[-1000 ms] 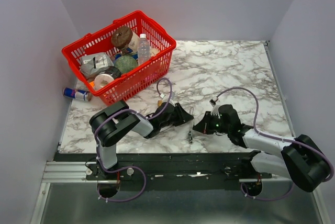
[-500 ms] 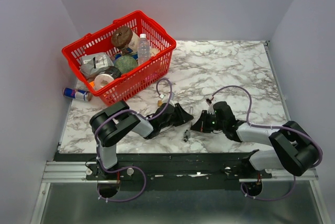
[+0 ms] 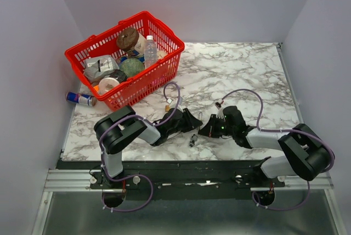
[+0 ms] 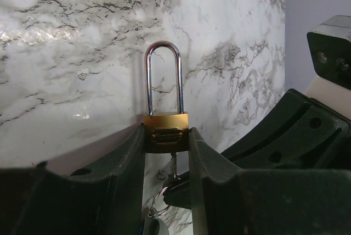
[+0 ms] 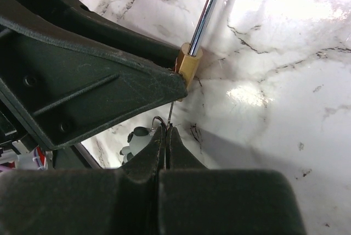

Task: Unlock with the key

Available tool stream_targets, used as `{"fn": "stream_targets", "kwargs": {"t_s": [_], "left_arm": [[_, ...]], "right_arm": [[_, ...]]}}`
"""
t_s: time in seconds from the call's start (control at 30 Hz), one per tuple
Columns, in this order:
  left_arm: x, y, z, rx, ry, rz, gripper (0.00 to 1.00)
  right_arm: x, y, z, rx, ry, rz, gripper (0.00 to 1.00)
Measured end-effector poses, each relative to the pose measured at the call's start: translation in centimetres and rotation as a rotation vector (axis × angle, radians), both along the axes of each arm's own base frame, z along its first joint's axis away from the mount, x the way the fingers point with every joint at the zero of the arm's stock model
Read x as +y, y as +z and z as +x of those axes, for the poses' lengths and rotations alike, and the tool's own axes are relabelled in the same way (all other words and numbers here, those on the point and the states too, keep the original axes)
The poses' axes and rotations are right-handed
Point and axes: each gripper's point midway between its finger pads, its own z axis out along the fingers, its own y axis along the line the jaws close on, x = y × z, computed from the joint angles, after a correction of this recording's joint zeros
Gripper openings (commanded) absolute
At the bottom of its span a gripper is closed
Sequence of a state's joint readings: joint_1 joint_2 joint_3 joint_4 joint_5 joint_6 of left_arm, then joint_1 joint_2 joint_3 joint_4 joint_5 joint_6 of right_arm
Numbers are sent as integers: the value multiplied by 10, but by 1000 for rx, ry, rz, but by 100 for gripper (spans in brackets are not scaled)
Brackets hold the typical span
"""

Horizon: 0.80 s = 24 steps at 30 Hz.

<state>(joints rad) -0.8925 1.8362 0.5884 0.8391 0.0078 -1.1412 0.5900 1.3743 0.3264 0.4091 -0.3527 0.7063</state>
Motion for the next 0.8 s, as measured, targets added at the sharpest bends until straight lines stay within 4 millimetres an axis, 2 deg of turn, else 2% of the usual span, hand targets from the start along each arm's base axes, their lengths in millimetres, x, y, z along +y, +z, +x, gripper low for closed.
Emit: {"fn": "stream_targets", "kwargs": {"t_s": [0.8], "left_arm": [[0,0,-1,-10,-4,3,2]], "right_arm": [[-1,-3,9,-17,-37,-8,1]]}}
